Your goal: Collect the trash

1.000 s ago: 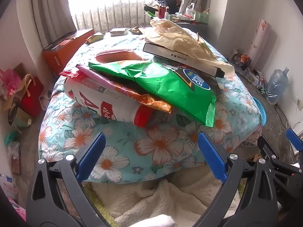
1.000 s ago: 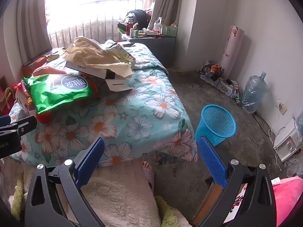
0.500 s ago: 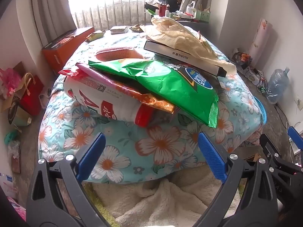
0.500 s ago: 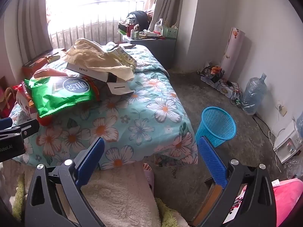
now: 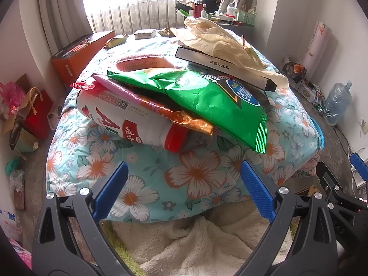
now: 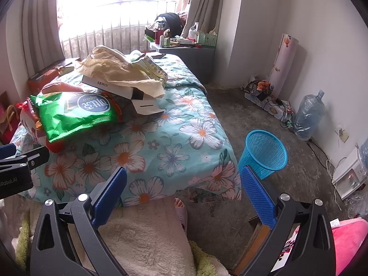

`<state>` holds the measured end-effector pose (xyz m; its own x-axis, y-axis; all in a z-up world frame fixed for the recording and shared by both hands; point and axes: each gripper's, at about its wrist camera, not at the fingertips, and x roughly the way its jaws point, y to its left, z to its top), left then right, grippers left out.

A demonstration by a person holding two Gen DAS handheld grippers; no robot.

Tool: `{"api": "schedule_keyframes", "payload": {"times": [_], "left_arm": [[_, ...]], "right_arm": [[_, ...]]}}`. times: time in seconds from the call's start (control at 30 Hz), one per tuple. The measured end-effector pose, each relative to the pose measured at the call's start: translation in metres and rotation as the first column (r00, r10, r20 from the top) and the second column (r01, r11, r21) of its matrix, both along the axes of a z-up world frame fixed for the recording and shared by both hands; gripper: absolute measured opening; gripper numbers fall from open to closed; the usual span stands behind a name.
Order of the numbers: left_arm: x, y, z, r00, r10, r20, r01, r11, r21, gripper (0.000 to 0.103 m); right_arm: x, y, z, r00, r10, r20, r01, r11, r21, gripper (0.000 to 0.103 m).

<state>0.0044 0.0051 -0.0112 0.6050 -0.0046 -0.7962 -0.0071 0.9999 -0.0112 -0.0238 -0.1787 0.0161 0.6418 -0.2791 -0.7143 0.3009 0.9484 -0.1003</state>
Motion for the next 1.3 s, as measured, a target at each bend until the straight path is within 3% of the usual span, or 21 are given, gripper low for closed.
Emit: {"api": "schedule_keyframes", "payload": {"times": [1.3], "left_arm": [[0.001,0.002,-0.001,1.0,0.004,-0.012,-0.004,1.0,-0.006,0.094]], "right_arm": [[0.001,0.0,-0.006,1.0,0.0,-0.02,0.0,1.0,0.0,0.097]]}}
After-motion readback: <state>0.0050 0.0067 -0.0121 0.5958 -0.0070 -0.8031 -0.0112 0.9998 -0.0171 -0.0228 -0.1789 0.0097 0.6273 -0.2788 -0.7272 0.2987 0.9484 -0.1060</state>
